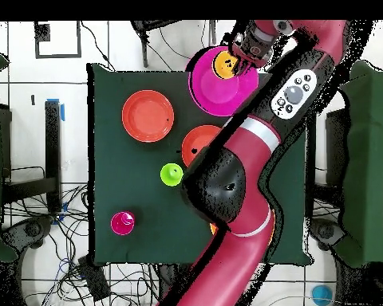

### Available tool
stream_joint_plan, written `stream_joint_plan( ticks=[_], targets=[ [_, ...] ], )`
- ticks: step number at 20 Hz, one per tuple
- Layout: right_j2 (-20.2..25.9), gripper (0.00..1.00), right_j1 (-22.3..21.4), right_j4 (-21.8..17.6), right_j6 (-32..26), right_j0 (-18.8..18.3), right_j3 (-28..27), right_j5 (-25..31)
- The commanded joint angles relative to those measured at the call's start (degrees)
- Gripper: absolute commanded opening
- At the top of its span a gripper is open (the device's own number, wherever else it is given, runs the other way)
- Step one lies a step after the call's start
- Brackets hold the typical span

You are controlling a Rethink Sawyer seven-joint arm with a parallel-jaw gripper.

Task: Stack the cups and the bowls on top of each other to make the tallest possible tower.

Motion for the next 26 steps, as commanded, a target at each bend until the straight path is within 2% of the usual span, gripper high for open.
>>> stream_joint_plan(
  ticks=[1, 12, 21, 26],
  targets=[
    [-0.1, 0.0, 0.6, -4.0, -8.1, 0.7, -4.1, -1.2],
    [1.1, 0.0, 1.9, -5.4, -8.5, 0.5, -3.9, -2.6],
    [0.8, 0.0, 2.9, -5.1, -8.4, 0.2, -3.9, -4.0],
    [-0.9, 0.0, 3.4, -3.6, -8.9, -0.1, -4.0, -4.6]
  ],
)
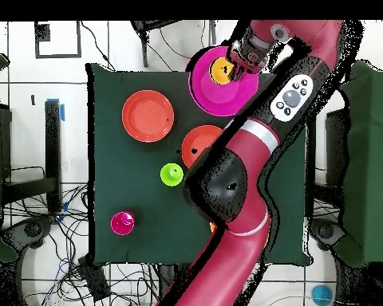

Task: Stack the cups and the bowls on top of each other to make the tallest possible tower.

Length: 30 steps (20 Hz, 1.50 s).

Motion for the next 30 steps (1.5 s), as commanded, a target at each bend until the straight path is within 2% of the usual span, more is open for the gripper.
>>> stream_joint_plan(
  ticks=[1, 11, 12, 30],
  targets=[
    [-3.1, 0.0, 0.8, -2.4, -9.0, -0.1, -4.0, -4.8],
    [-1.7, 0.0, 0.6, -3.6, -9.3, 0.0, -3.9, -4.7],
    [-1.5, 1.0, 0.6, -3.6, -9.1, 0.0, -3.9, -4.7],
    [-1.4, 1.0, -0.5, -4.3, -9.4, 0.2, -3.8, -4.3]
  ],
)
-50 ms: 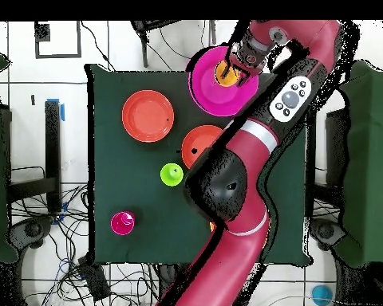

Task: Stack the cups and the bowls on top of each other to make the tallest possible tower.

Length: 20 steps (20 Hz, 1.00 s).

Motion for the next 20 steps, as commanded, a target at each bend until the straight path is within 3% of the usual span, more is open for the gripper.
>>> stream_joint_plan(
  ticks=[1, 6, 12, 17, 20],
  targets=[
    [-1.5, 1.0, -1.7, -4.2, -9.3, 0.3, -3.8, -4.1],
    [2.5, 1.0, -5.3, -7.2, -7.5, 1.3, -3.7, 0.0],
    [8.9, 1.0, -6.5, -11.9, -6.3, 2.1, -3.4, 1.4],
    [15.4, 1.0, -6.6, -17.7, -6.9, 3.0, -2.9, 0.5],
    [22.6, 1.0, -7.4, -25.0, -6.9, 5.3, -0.9, 0.7]
  ],
)
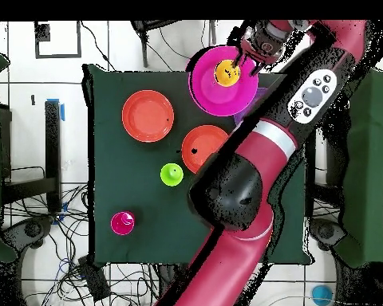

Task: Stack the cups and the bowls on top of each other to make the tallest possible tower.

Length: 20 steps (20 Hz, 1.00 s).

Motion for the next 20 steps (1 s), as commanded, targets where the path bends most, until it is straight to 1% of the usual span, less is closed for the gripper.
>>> stream_joint_plan(
  ticks=[1, 4, 7, 8, 11, 12, 16, 20],
  targets=[
    [13.6, 1.0, -2.7, -16.6, -7.0, 5.3, 0.1, 1.0],
    [22.4, 1.0, -3.9, -26.3, -8.6, 10.1, 6.1, -0.5],
    [30.4, 1.0, -5.1, -35.5, -11.2, 16.9, 16.7, -4.9],
    [32.2, 1.0, -5.4, -37.6, -11.4, 18.6, 19.3, -6.3],
    [37.2, 1.0, -7.0, -43.3, -12.4, 22.2, 24.0, -8.8],
    [37.9, 1.0, -7.3, -44.2, -11.5, 22.1, 23.1, -8.7],
    [43.0, 1.0, -9.6, -50.6, -11.8, 25.3, 26.1, -10.4],
    [47.5, 1.0, -11.5, -55.0, -10.2, 27.4, 28.6, -10.8]
  ],
)
